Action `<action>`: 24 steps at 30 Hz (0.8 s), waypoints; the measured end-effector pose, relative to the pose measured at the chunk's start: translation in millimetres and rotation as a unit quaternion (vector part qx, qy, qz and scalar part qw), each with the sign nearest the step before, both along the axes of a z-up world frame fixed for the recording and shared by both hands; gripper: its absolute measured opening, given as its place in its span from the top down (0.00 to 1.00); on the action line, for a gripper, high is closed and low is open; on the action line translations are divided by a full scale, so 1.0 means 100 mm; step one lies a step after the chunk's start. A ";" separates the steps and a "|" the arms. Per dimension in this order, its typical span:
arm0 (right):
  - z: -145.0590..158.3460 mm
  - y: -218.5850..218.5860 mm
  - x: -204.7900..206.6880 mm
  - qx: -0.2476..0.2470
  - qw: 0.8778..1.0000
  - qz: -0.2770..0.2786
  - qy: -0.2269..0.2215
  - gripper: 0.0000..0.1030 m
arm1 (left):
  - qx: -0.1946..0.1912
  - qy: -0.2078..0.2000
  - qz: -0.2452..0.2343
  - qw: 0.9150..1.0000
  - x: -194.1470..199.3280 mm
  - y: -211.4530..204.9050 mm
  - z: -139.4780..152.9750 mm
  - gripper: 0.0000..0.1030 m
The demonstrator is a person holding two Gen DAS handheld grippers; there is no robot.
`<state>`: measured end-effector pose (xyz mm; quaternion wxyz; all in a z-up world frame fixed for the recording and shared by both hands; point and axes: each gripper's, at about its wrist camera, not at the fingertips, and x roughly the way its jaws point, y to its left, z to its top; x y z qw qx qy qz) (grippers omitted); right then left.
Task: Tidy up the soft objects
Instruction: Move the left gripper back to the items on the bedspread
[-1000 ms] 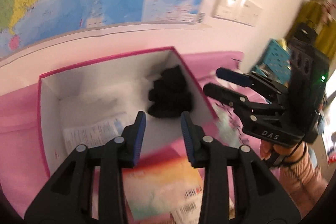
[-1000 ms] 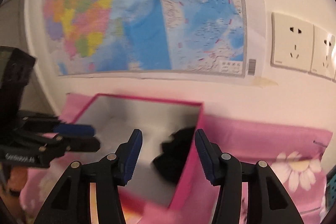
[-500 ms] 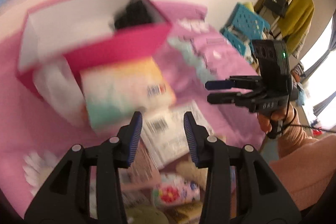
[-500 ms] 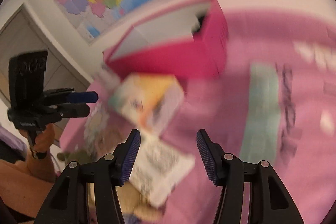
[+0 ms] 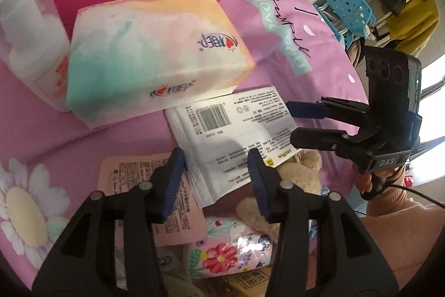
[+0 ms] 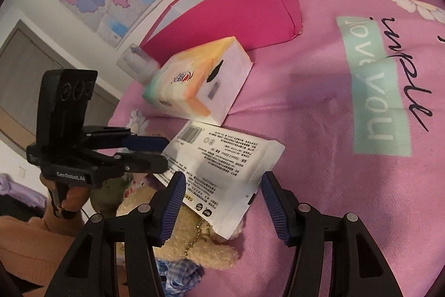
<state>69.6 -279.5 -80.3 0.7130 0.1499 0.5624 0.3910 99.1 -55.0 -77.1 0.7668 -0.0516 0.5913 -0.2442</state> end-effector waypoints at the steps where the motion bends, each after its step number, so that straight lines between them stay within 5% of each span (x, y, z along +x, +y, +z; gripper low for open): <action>1: -0.01 0.00 0.00 0.002 1.000 -0.002 0.000 0.43 | -0.002 0.001 -0.002 1.000 0.01 -0.02 0.00 0.46; 4: 0.00 -0.01 -0.02 0.006 1.000 -0.008 -0.005 0.44 | -0.009 0.002 -0.009 1.000 0.00 -0.06 -0.01 0.42; 12: 0.02 -0.04 -0.01 0.008 1.000 -0.016 -0.020 0.70 | -0.026 0.001 -0.009 1.000 0.00 -0.04 0.02 0.40; 24: 0.21 -0.17 -0.01 0.024 0.998 -0.027 -0.042 0.75 | -0.058 -0.039 0.014 0.997 -0.20 0.05 0.33 0.53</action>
